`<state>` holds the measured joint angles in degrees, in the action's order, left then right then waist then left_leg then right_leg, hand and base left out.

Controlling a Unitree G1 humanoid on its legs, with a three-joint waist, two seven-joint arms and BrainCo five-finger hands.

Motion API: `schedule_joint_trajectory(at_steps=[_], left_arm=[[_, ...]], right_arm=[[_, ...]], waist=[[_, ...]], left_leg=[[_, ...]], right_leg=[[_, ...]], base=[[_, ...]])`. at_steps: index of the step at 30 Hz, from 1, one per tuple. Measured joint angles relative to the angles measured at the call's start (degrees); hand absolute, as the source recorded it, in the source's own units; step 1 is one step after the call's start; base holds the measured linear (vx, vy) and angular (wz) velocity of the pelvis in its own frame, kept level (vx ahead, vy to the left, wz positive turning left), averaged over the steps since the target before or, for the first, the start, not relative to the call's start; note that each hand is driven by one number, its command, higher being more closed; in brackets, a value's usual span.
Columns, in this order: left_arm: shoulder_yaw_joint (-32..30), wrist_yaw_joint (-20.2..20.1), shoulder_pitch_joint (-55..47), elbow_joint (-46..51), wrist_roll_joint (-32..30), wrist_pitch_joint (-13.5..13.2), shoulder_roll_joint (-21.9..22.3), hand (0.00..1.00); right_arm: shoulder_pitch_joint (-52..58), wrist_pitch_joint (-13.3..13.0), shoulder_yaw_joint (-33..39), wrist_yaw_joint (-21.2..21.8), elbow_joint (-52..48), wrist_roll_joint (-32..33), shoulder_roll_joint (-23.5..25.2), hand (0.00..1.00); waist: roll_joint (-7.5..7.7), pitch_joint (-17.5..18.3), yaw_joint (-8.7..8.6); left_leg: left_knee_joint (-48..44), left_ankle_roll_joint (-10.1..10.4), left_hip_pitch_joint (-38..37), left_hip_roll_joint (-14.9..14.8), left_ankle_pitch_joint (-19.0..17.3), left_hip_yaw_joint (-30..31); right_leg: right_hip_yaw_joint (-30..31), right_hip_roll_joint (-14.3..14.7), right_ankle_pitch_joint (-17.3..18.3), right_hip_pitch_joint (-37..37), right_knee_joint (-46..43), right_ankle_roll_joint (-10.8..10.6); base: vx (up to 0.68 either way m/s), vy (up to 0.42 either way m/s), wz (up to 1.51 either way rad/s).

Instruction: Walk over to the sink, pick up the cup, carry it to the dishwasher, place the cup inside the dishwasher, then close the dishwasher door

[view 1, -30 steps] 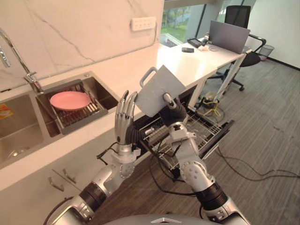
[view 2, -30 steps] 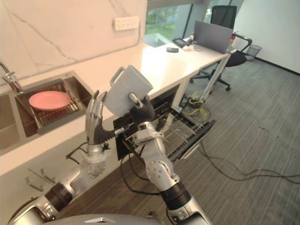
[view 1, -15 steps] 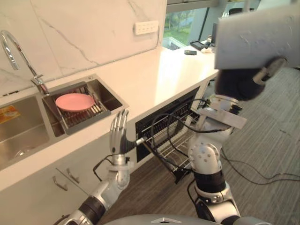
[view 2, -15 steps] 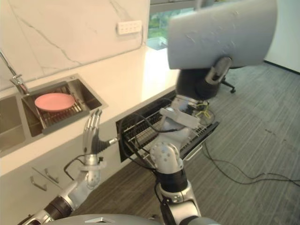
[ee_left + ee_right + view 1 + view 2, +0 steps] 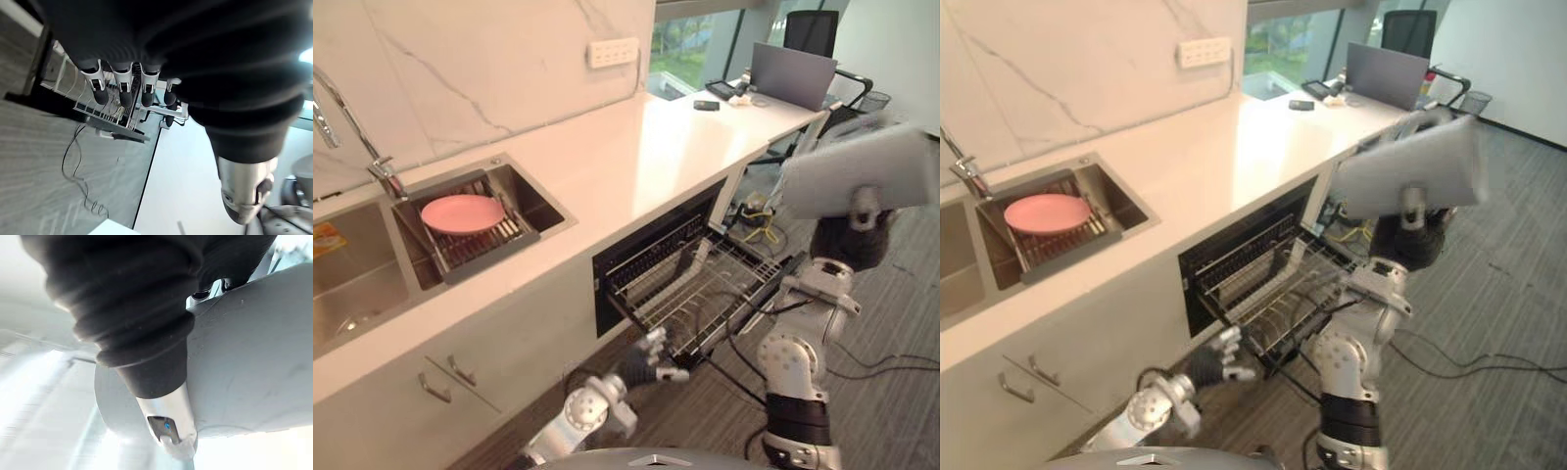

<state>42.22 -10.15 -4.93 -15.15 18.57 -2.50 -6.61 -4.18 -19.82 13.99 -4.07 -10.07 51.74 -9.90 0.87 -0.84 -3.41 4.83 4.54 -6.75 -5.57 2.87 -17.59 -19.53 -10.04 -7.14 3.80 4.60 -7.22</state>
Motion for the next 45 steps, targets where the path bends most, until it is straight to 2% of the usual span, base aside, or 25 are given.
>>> schedule_joint_trajectory(at_steps=[2, 7, 10, 11, 14, 18, 19, 21, 24, 27, 30, 32, 35, 37, 43, 45], left_arm=[[-3.6, -2.5, -1.6, -2.0, 2.7, 2.7, -0.6, 0.00], [-10.9, -4.1, -6.8, -6.9, 1.9, 9.0, -4.4, 0.00], [-16.6, -3.8, -8.1, -13.5, 2.1, 12.6, -5.1, 0.00], [-17.6, -3.8, -8.2, -15.1, 2.1, 12.7, -5.1, 0.00], [-22.9, -1.9, -8.7, -19.8, -2.5, 11.6, -5.8, 0.00], [-27.8, 1.3, -4.9, -25.0, -13.3, 7.0, -6.7, 0.00], [-28.8, 2.4, -2.9, -27.0, -16.2, 6.1, -7.3, 0.00], [-29.1, 4.3, -1.0, -29.3, -17.7, 5.6, -8.1, 0.00], [-31.2, 7.4, 1.1, -33.2, -17.7, 6.4, -8.4, 0.00], [-31.6, 8.4, 1.3, -33.9, -17.6, 6.5, -8.5, 0.00], [-33.9, 8.6, 1.3, -33.9, -16.9, 5.4, -8.7, 0.00], [-35.5, 8.5, 1.7, -33.8, -16.1, 4.6, -8.8, 0.00], [-35.6, 8.4, 1.9, -33.8, -14.1, 4.6, -9.0, 0.00], [-35.5, 8.7, 2.2, -34.1, -13.6, 4.2, -9.0, 0.00], [-35.4, 11.6, 6.0, -34.9, -9.4, 3.5, -8.7, 0.00], [-35.3, 12.9, 7.2, -34.8, -7.7, 3.2, -8.5, 0.00]], right_arm=[[2.5, 4.3, 2.5, 0.9, 6.6, -2.3, -2.7, 1.00], [5.7, 11.4, 5.8, 6.7, 18.0, -7.9, -6.5, 1.00], [5.7, 13.8, 5.8, 7.9, 22.3, -12.0, -7.7, 1.00], [5.6, 14.1, 5.7, 8.2, 23.2, -12.8, -8.0, 1.00], [2.4, 15.3, 4.7, 10.0, 29.8, -16.5, -9.4, 1.00], [-5.4, 15.0, 1.1, 9.9, 38.5, -19.9, -11.6, 1.00], [-8.5, 14.8, -0.1, 9.3, 41.0, -20.7, -11.9, 1.00], [-12.2, 14.5, -1.0, 8.5, 44.2, -20.7, -12.5, 1.00], [-18.9, 13.8, -2.0, 6.4, 49.4, -21.6, -14.5, 1.00], [-22.8, 13.9, -2.3, 5.8, 52.3, -25.8, -17.3, 1.00], [-28.0, 14.2, -4.4, 5.1, 54.8, -29.4, -21.5, 1.00], [-31.3, 15.4, -5.8, 5.4, 56.8, -31.2, -23.9, 1.00], [-35.7, 17.9, -9.0, 6.7, 60.2, -33.4, -27.5, 1.00], [-39.3, 20.7, -12.1, 7.1, 63.5, -34.3, -29.2, 1.00], [-45.4, 26.4, -16.1, 7.2, 68.0, -36.5, -31.3, 1.00], [-46.4, 27.5, -16.4, 7.2, 69.2, -36.4, -31.3, 1.00]], waist=[[0.31, -0.2, 0.07], [-0.16, -0.5, -0.89], [0.25, -0.7, -0.69], [0.37, -0.8, -0.29], [0.78, -1.9, 0.81], [0.42, -6.4, 2.45], [0.09, -8.6, 2.55], [0.07, -11.0, 3.23], [0.55, -15.7, 3.98], [0.55, -18.6, 5.36], [0.39, -21.4, 6.37], [0.24, -23.6, 6.63], [-0.31, -24.4, 7.92], [-0.94, -24.8, 8.77], [-3.66, -26.4, 9.94], [-3.97, -26.6, 10.19]], left_leg=[[0.0, 0.1, 0.6, -0.1, -0.2, 0.2], [0.0, 0.3, 1.0, 0.0, -0.4, 1.1], [0.0, 0.1, 2.0, 0.3, 0.2, 3.5], [0.0, 0.0, 2.2, 0.3, 0.3, 3.8], [0.0, -0.2, 3.4, 0.6, 0.9, 5.8], [0.0, -0.1, 7.1, 0.8, 2.1, 7.8], [0.0, -0.2, 8.4, 0.8, 2.7, 8.4], [-0.3, -0.3, 9.9, 0.7, 3.4, 8.6], [-0.4, -0.7, 12.0, 0.8, 4.5, 9.4], [-0.4, -0.7, 13.4, 0.9, 4.8, 10.0], [-1.2, -0.9, 16.1, 0.9, 5.3, 11.2], [-1.9, -0.9, 16.8, 0.9, 5.3, 11.8], [-2.3, -1.0, 19.1, 0.9, 5.5, 12.8], [-2.7, -1.1, 21.1, 0.8, 6.0, 13.0], [-2.8, -1.4, 25.3, 0.9, 7.6, 14.0], [-2.8, -1.4, 26.2, 0.9, 7.9, 14.1]], right_leg=[[-0.2, -0.1, 0.3, -0.1, 0.0, 0.2], [-1.5, -0.2, 0.7, 0.2, 0.0, 0.2], [-3.6, -0.4, 0.8, 0.3, 0.0, 0.1], [-4.0, -0.4, 0.7, 0.4, 0.0, 0.1], [-6.0, -0.5, 0.6, 0.6, 0.0, 0.1], [-7.6, -0.7, 0.6, -1.8, 0.0, 0.4], [-7.9, -0.6, 0.5, -2.7, -0.2, 0.6], [-7.9, -0.6, 0.1, -4.4, -0.6, 0.9], [-8.1, -0.6, -1.1, -6.1, -1.0, 1.1], [-7.9, -0.7, -1.0, -7.4, -1.7, 1.2], [-7.9, -1.0, -0.6, -9.8, -3.4, 1.6], [-7.8, -1.4, 0.4, -10.3, -5.2, 1.4], [-7.7, -1.9, 1.7, -13.4, -8.1, 1.7], [-7.7, -2.1, 1.9, -15.7, -9.3, 1.9], [-8.0, -2.9, 2.2, -20.4, -11.9, 2.3], [-8.0, -3.0, 2.3, -21.5, -12.5, 2.4]], base=[[0.00, 0.000, 0.04], [0.01, 0.002, 0.10], [0.02, -0.005, 0.35], [0.03, -0.007, 0.39], [-0.01, -0.005, 0.35], [-0.07, 0.015, 0.24], [-0.05, 0.014, 0.26], [-0.03, 0.013, 0.10], [-0.01, 0.017, 0.10], [0.01, 0.020, 0.13], [0.01, 0.012, 0.17], [-0.05, 0.019, 0.20], [-0.05, 0.000, 0.10], [-0.04, -0.012, 0.04], [-0.05, -0.016, 0.06], [-0.05, -0.028, 0.05]])
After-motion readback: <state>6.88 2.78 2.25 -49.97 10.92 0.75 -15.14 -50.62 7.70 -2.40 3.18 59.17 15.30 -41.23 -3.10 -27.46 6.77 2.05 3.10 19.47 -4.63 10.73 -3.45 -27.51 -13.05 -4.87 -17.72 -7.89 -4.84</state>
